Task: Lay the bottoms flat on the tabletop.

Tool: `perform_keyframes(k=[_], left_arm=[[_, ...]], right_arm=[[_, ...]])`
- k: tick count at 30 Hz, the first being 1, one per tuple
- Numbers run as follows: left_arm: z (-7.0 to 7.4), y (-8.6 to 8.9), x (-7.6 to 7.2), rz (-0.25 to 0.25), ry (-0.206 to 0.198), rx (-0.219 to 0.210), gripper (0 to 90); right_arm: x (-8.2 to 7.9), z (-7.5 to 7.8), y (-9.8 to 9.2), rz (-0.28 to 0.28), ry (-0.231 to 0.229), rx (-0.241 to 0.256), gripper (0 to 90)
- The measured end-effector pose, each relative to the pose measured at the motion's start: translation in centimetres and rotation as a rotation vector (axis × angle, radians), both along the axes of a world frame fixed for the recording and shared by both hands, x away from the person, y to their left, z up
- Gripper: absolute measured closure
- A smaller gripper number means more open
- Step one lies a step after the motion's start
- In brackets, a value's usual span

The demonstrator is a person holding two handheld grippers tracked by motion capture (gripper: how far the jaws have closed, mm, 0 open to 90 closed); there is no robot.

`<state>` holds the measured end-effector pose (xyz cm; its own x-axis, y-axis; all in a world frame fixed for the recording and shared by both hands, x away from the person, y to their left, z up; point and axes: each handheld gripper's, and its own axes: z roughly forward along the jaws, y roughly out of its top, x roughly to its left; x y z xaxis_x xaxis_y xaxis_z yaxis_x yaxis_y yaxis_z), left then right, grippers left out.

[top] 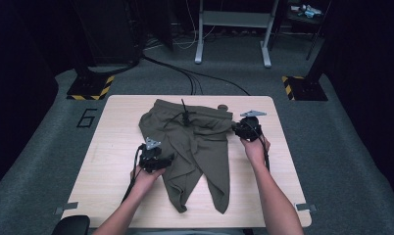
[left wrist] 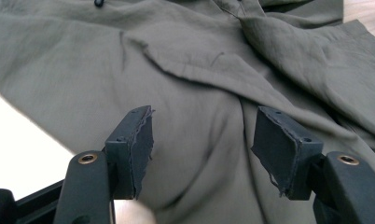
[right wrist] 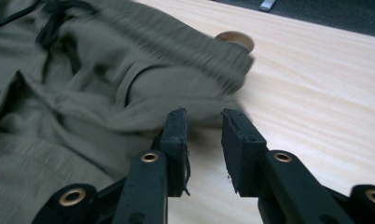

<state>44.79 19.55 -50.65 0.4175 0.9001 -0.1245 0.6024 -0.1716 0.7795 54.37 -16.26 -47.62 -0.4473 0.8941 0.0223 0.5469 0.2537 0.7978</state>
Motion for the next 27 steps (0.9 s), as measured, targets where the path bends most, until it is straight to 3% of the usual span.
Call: perform_keyframes(k=[7,10,15,16,18,19,21,27], left_arm=[[0.1,-1.5,1.4,-0.009,0.019,0.01,36.5],[0.0,-2.0,1.9,-0.01,0.031,0.006,35.0],[-0.3,-2.9,2.6,-0.007,0.037,0.042,34.0],[-0.3,-3.0,2.7,-0.001,0.044,0.031,33.7],[-0.1,-3.1,2.7,0.008,0.038,0.015,33.1],[0.0,-3.4,2.7,0.009,0.018,0.019,33.1],[-0.1,-3.8,3.1,-0.009,0.019,0.05,32.6],[-0.8,-3.6,4.3,0.023,0.078,0.065,38.1]], right_arm=[[-1.0,-0.7,0.6,0.016,0.015,0.013,68.8],[-1.3,-0.7,1.0,0.028,0.003,0.011,68.6],[-1.8,-0.9,1.7,0.043,0.001,-0.005,68.1],[-1.8,-0.9,1.9,0.052,-0.004,-0.008,67.9],[-2.0,-1.0,2.2,0.059,-0.002,-0.007,67.8],[-2.1,-1.1,2.4,0.062,0.0,-0.004,67.5],[-2.2,-1.2,2.8,0.076,-0.006,0.001,67.0],[-2.8,-1.8,4.4,0.098,0.005,0.028,64.3]])
